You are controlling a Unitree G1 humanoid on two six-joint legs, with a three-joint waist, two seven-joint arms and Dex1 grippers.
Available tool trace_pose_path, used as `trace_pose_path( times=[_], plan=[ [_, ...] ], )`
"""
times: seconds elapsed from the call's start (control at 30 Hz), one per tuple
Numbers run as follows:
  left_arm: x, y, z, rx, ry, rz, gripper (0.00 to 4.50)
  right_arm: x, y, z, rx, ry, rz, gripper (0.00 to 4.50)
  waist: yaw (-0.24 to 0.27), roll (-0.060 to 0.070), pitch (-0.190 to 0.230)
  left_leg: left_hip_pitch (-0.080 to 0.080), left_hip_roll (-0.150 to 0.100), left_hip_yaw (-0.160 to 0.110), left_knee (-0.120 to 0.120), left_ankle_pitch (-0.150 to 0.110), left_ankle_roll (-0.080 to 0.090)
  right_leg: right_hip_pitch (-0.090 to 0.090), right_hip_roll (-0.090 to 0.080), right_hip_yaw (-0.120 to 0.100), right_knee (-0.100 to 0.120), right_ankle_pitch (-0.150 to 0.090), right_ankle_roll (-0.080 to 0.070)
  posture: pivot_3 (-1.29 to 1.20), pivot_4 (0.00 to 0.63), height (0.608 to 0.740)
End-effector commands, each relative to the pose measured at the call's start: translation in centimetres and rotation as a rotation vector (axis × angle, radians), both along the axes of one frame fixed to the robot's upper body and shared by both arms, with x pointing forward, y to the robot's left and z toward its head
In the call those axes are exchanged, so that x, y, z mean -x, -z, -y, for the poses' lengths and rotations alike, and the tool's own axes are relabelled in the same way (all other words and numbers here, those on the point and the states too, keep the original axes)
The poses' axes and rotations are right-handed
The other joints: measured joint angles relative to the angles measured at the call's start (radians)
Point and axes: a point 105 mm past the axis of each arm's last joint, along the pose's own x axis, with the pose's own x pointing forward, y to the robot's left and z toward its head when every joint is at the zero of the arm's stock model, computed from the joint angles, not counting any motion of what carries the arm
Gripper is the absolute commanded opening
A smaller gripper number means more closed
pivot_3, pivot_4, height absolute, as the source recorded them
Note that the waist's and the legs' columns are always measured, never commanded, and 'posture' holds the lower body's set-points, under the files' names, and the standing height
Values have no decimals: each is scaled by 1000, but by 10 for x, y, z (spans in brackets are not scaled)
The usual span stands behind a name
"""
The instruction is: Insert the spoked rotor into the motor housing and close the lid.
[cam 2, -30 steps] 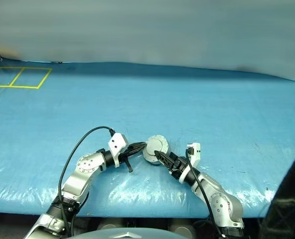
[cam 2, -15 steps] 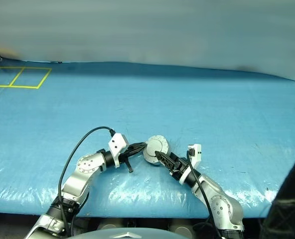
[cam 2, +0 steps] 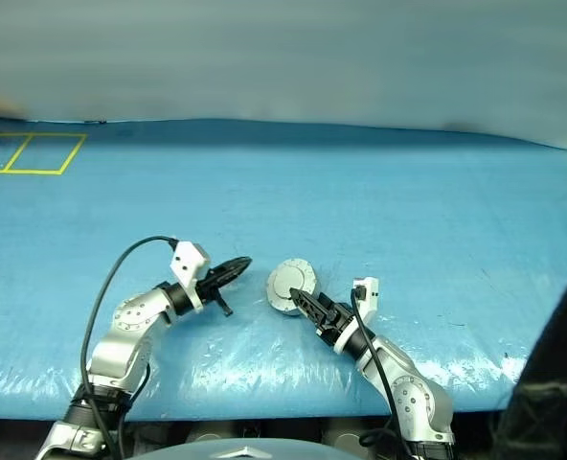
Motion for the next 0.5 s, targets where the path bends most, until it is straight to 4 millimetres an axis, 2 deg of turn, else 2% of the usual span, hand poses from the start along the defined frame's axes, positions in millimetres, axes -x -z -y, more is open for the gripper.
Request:
trace_pose_path(
  times=[0.03, 0.13, 0.3, 0.5],
  plan=[
    [-6, -20, -10, 55, -42, 39, 0, -8, -8, -2, -70, 32, 22, 2688, -3, 0, 0, 0, 0, 0, 0, 0, 0, 0, 0, 0, 0, 0, 0, 0, 150, 740],
    [2, -21, -7, 88, 4, 8, 0, -10, -25, 1, -180, 37, 80, 2688, -5, 0, 1, 0, -1, 0, 0, 0, 0, 1, 0, 0, 0, 1, 1, 0, 150, 740],
    [7, -22, -4, 179, 9, -61, 0, -18, -28, -2, -155, 55, 65, 2688, -6, 1, 2, -1, -1, 1, 0, 0, -1, 0, 1, 1, 0, 3, 5, 0, 150, 740],
    [23, -22, 13, 239, 144, -174, 0, -26, -27, -5, -135, 103, 57, 2688, -6, 2, 3, -1, -1, 1, -1, 1, -3, 0, 2, 1, 0, 3, 5, 0, 150, 740]
  ],
)
